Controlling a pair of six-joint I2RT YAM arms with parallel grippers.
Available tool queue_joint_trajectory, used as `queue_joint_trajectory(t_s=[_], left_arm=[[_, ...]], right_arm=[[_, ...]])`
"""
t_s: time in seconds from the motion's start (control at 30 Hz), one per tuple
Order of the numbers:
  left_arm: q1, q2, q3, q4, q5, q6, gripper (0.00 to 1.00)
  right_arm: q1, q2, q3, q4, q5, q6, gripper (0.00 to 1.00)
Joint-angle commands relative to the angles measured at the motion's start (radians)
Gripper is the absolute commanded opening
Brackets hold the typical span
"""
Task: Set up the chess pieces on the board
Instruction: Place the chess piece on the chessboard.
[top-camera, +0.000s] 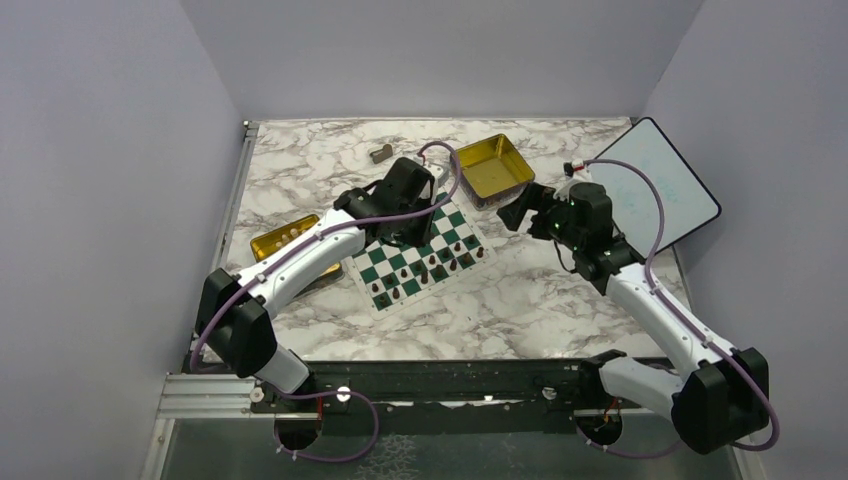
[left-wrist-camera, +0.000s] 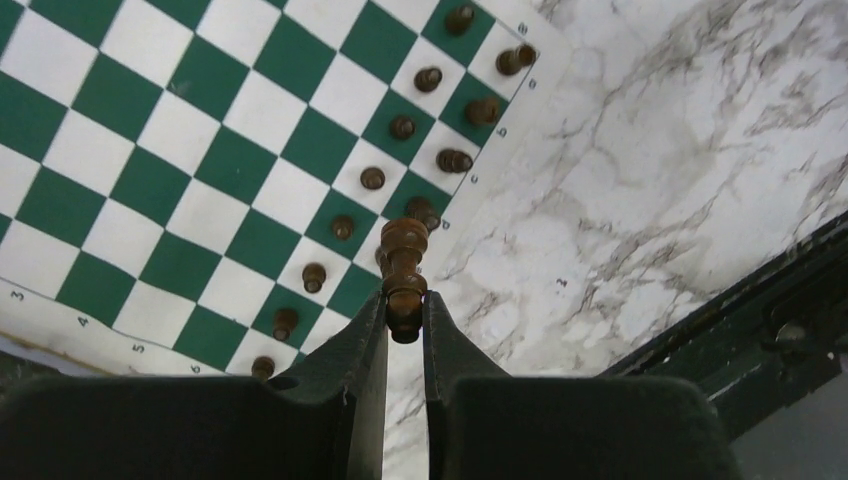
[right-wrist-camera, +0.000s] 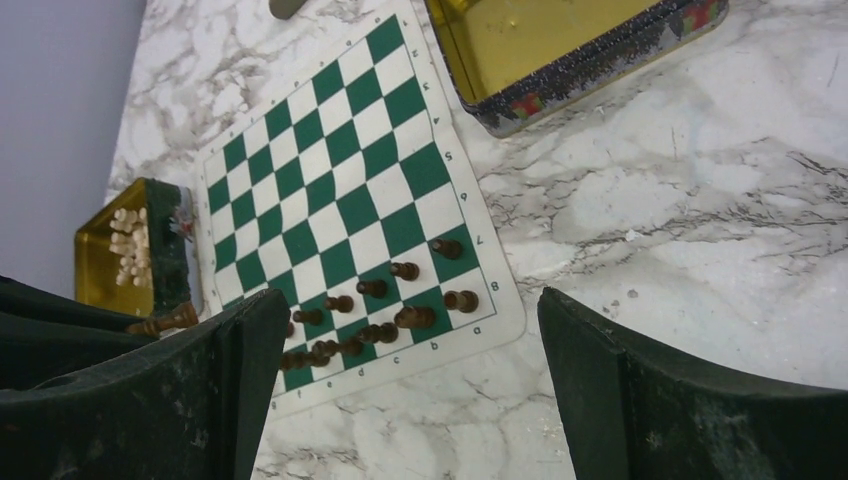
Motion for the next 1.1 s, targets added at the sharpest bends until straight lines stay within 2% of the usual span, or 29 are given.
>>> queue_joint_trajectory(t_s=[0.0,0.27,0.5,1.07], left_arm=[[0.0,-0.01,-0.011,-0.173,0.048,0.038,0.0],[0.0,0.045,-0.017,-0.243,0.008,0.054,0.0],[-0.008,0.084,-0.058,-0.254,-0.011,0.059,0.0],[-0.024,0.237,-0.028,-0.256,-0.018,0.096,0.0]], right_arm=[[0.002,-0.048,-0.019,-0.057,0.024,-0.08,1.0],[0.002,-0.074,-0.025,-0.081,0.067,-0.094,1.0],[0.002,-0.132,-0.068,-0.08,0.092,-0.089,1.0],[0.002,-0.199,-0.09,-0.089,0.149,-0.106,1.0]])
